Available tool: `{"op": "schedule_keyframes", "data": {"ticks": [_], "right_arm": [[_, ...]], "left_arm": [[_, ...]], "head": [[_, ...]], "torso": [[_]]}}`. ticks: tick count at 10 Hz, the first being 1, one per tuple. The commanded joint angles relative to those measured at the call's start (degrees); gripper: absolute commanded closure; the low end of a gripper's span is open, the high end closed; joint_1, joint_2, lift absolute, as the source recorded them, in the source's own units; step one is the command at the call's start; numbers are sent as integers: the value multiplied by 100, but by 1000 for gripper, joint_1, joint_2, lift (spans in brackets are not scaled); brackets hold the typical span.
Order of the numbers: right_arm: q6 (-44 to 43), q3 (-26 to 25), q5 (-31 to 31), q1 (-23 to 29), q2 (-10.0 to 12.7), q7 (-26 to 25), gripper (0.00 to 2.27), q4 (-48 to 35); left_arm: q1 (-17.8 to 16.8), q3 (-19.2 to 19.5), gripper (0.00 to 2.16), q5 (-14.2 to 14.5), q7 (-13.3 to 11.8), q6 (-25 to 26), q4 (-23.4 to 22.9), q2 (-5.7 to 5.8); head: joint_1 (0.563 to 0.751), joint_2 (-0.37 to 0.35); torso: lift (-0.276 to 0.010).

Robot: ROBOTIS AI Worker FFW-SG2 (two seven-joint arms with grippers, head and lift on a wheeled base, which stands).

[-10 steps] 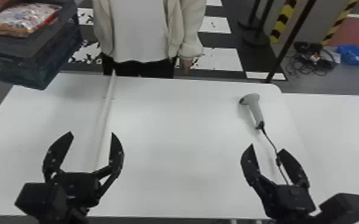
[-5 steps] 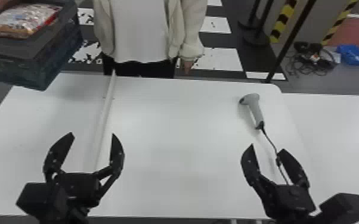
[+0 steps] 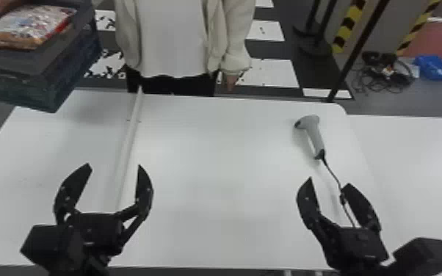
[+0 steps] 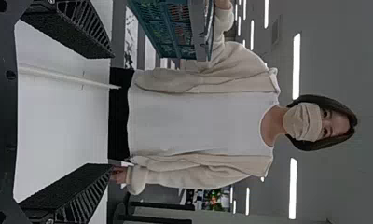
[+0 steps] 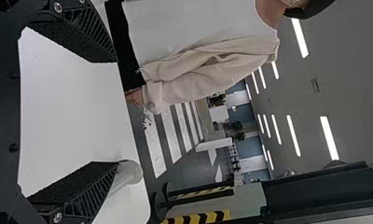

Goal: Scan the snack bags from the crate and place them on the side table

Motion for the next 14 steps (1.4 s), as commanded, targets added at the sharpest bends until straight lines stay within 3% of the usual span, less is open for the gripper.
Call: {"op": "schedule_keyframes", "data": {"ticks": [1,14], "right_arm": [[0,0,0,0,0,-1,90,0],[0,0,-9,-9,0,-1,90,18]], "left_arm": [[-9,0,26,0,-2,17,2,0],[-9,0,26,0,7,88,2,-9]], "head": [[695,-80],[695,-80]], "torso": [[-50],[-50]]}}
